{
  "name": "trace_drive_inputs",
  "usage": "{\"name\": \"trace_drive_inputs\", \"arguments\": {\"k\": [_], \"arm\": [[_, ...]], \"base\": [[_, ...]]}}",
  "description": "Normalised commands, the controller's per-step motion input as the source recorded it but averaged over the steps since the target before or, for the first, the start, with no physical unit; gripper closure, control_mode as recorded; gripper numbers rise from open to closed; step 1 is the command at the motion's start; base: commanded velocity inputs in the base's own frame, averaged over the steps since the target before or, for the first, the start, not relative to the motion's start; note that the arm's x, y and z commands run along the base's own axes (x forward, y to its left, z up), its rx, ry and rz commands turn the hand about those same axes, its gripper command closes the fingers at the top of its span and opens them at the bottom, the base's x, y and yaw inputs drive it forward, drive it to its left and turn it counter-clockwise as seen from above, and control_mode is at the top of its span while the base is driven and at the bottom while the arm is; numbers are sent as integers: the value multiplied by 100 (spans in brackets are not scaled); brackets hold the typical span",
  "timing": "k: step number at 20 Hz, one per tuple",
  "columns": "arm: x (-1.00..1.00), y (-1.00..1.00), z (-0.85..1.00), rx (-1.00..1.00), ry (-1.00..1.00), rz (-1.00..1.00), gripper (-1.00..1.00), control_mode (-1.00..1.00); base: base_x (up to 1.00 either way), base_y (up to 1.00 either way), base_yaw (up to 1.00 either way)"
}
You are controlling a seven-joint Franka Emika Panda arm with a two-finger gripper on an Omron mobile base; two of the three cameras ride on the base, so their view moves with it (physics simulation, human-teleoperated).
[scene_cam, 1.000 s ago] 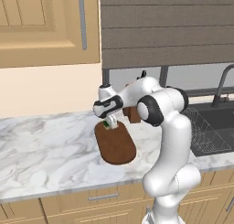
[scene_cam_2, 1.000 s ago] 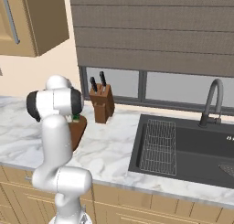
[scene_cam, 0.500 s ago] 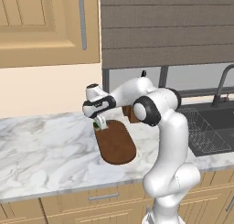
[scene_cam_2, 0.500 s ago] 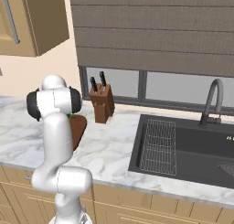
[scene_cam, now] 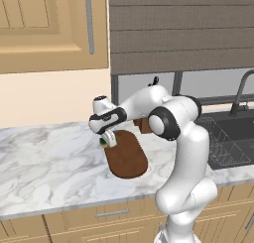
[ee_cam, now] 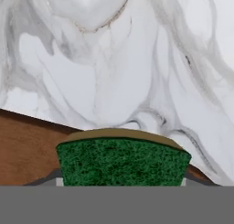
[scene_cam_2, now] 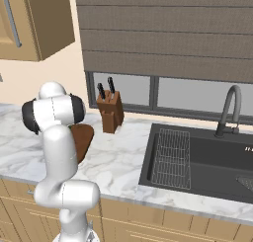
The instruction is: Pick up the sponge from the counter and clean the cutting board by briefly scrubbing or pressing down on the cutting board. Once finished, release the sponge.
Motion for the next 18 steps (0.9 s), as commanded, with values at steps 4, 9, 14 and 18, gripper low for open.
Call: {"name": "trace_drive_inputs", "arguments": {"k": [4,9,14,18], "arm": [[-75,0,-36,5,2,5,100,-100],[-76,1,-24,1,13,9,100,-100],[-72,3,-22,0,18,7,100,-100],[-98,0,-42,0,0,1,100,-100]], "base": [[0,0,0],[0,0,0],[0,0,0],[0,0,0]]}}
